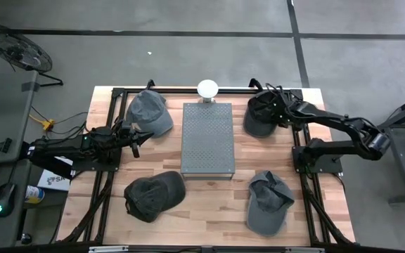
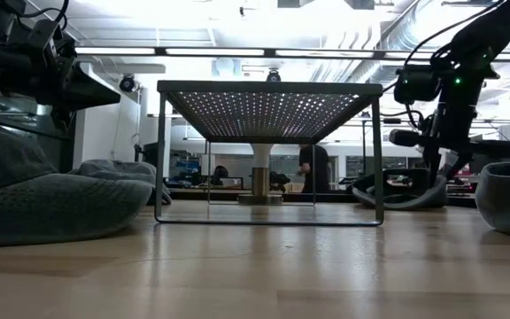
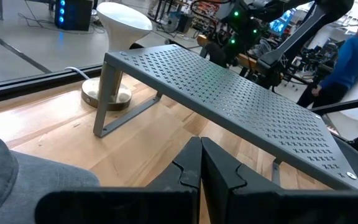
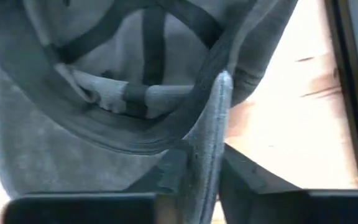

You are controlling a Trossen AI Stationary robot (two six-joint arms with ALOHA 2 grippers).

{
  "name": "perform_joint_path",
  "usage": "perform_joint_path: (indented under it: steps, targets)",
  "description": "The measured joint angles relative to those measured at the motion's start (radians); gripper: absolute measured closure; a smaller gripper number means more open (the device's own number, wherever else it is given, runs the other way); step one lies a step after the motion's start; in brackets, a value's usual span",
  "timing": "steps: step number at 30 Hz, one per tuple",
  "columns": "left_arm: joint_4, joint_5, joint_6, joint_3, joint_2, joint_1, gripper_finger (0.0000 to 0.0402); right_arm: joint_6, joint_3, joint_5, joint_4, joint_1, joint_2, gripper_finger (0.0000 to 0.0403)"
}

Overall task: Pick & Place hat
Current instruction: Put the top black cap on the shelf

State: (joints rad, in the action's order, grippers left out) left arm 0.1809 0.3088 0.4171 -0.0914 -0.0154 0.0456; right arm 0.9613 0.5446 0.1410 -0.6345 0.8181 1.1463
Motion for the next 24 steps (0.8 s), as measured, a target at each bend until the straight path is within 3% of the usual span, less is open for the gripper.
perform_joint_path:
  steps: [3,8,14,19,24]
  targets:
    - [0.000,0.000,0.000,0.000,0.000,0.000,0.0400,-0.033,0.000,-0.009,0.012,-0.005,-0.018,0.0392]
    - [0.000,0.000,0.000,0.000,0.000,0.000,0.0400,-0.031,0.000,0.013,0.013,-0.043,-0.101,0.0396]
    - [0.000,-0.004,0.000,0.000,0.000,0.000,0.0400,-0.024,-0.002,0.113,-0.015,-0.114,-0.244,0.0397]
    - [0.000,-0.003,0.000,0.000,0.000,0.000,0.0400,-0.051,0.073,0.283,-0.099,-0.210,-0.322,0.0397]
    - [0.000,-0.003,0.000,0.000,0.000,0.000,0.0400,-0.214,0.233,0.526,-0.205,-0.323,-0.333,0.0397]
